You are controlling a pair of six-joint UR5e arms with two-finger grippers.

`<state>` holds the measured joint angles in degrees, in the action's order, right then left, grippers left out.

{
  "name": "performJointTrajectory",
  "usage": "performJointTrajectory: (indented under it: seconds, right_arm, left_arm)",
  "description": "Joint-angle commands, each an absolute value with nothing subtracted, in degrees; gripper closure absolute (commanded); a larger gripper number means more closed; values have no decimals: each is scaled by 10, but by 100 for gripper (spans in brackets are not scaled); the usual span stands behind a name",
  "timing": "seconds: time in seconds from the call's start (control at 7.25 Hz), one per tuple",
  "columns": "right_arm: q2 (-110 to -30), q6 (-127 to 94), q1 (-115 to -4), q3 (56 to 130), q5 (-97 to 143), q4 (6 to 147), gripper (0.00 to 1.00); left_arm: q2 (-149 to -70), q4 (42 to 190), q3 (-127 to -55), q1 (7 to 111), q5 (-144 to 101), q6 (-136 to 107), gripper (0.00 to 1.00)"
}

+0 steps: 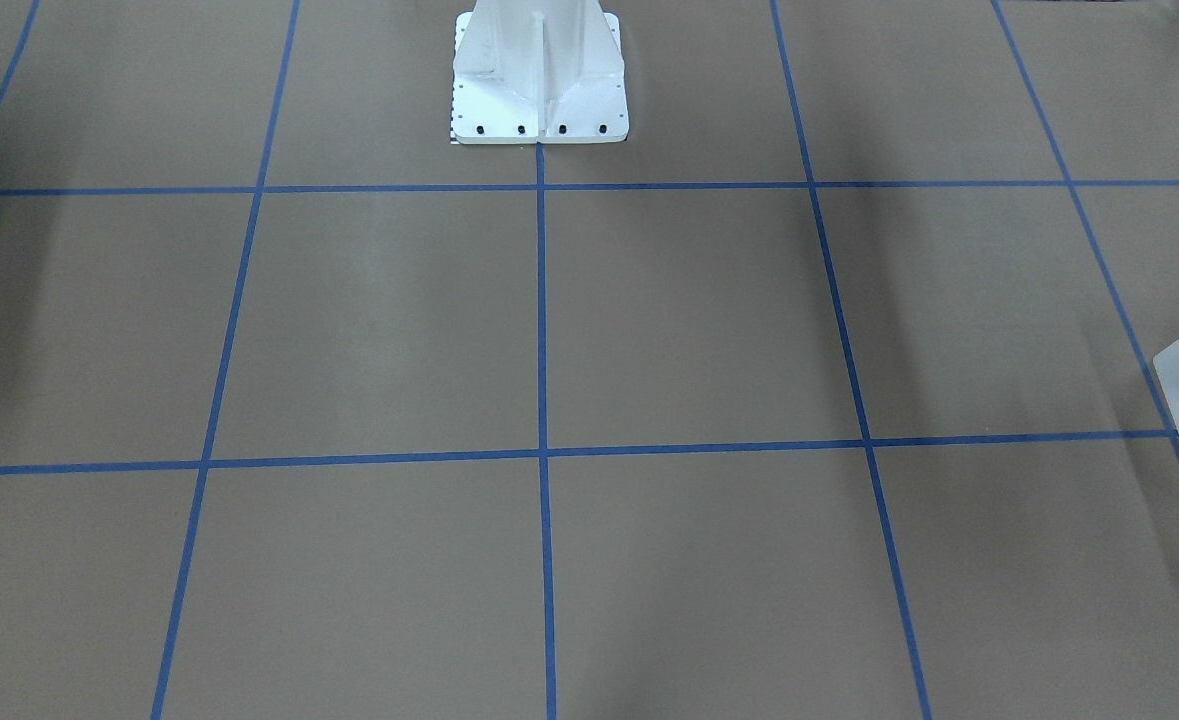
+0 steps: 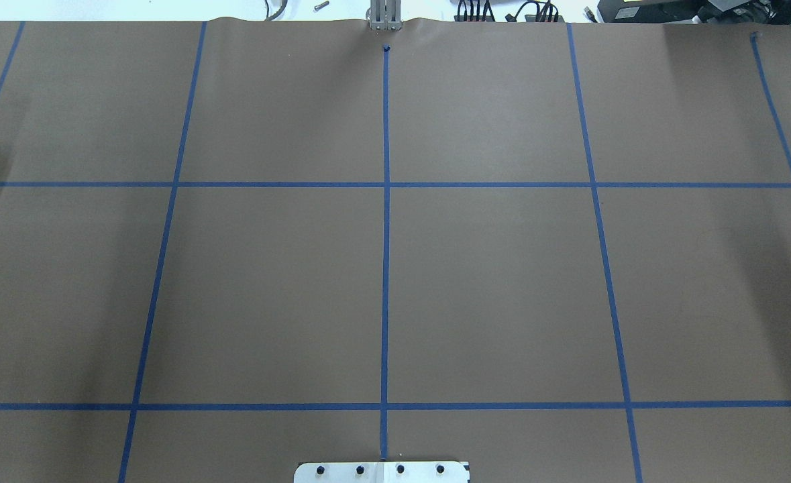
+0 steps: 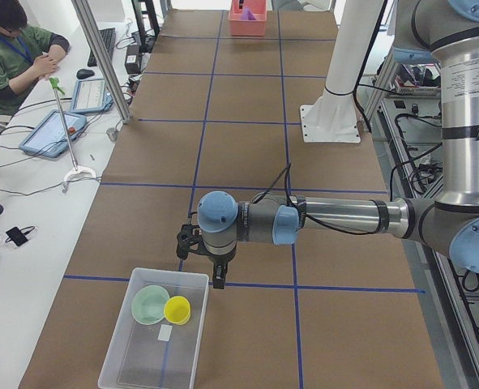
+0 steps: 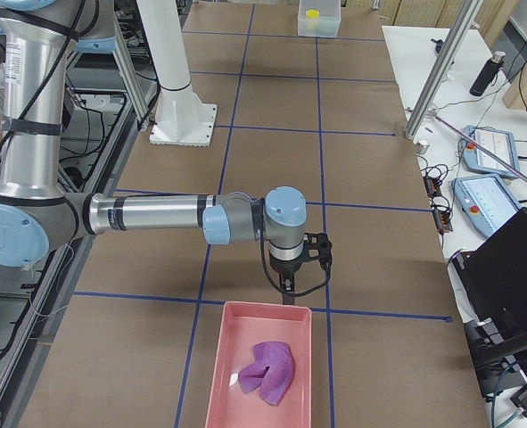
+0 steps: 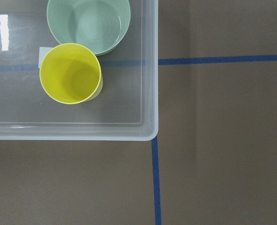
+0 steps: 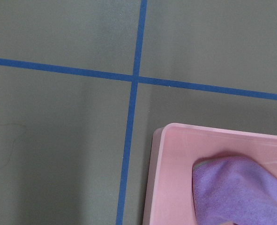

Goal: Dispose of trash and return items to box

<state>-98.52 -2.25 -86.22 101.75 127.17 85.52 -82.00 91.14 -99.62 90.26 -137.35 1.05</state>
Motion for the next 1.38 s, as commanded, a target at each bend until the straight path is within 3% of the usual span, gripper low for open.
performJointTrajectory:
  seconds: [0.0, 1.24]
  right_arm:
    - [-985, -23, -862, 1017, 1272, 855, 0]
    - [-988, -23, -862, 1017, 1273, 856, 0]
  left_arm:
    - [-820, 911, -997, 903, -1374, 11, 1]
    - [-812, 911, -1005, 903, -1373, 11, 1]
